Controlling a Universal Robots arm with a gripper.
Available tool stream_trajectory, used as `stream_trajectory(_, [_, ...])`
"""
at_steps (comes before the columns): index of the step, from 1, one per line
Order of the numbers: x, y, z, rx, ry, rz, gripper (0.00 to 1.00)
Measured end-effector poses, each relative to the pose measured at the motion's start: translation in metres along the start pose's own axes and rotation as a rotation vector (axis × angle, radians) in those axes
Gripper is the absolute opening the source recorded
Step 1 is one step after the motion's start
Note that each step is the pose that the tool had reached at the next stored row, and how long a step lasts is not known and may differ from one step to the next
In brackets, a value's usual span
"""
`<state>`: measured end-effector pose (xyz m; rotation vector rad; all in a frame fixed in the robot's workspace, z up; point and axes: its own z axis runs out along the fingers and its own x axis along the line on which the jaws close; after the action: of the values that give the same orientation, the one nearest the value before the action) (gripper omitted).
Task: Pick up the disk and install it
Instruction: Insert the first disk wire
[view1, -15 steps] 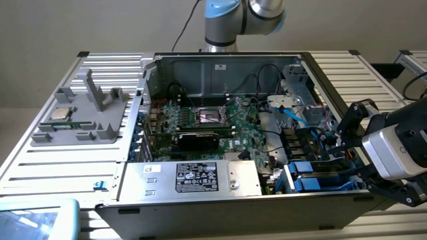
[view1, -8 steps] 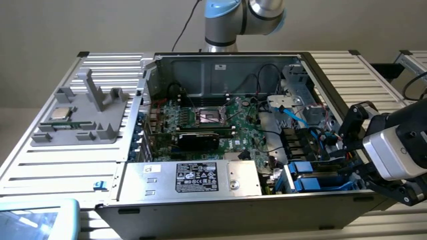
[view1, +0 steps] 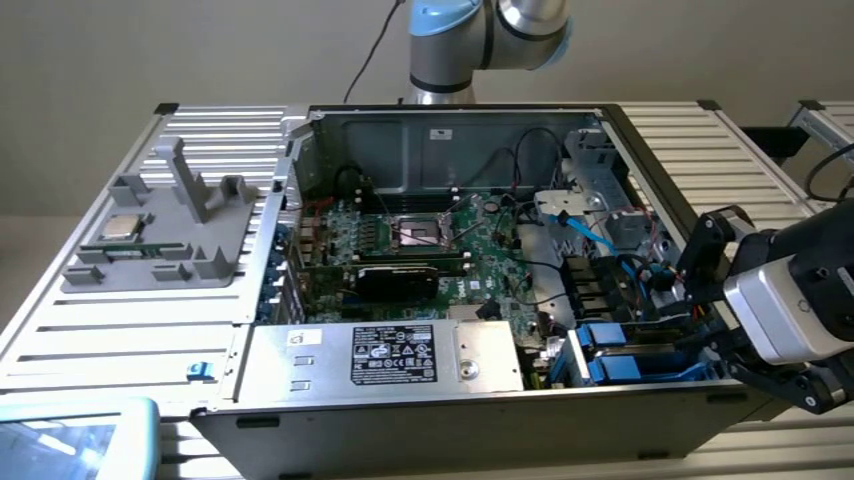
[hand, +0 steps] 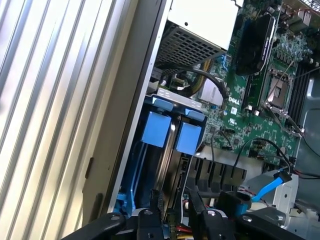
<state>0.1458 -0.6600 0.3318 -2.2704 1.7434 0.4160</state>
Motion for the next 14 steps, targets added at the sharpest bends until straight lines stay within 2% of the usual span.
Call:
stream_trajectory(5, [0.0003, 0.0, 0.0008, 0.0, -0.0001, 0.0, 0.34])
stream_trajectory(7, [0.0004, -0.0002, 0.0009, -0.0002, -0.0001, -0.001, 0.31])
stream_trajectory(8, [0.0006, -0.001, 0.001, -0.0005, -0.0002, -0.001, 0.25])
stream_trajectory(9, [0.0008, -0.0015, 0.001, -0.0008, -0.0003, -0.002, 0.25])
stream_trajectory(10, [0.0008, -0.0016, 0.0009, -0.0013, -0.0003, -0.003, 0.18])
stream_trajectory(14, [0.0008, -0.0017, 0.0008, -0.0025, -0.0001, -0.006, 0.17])
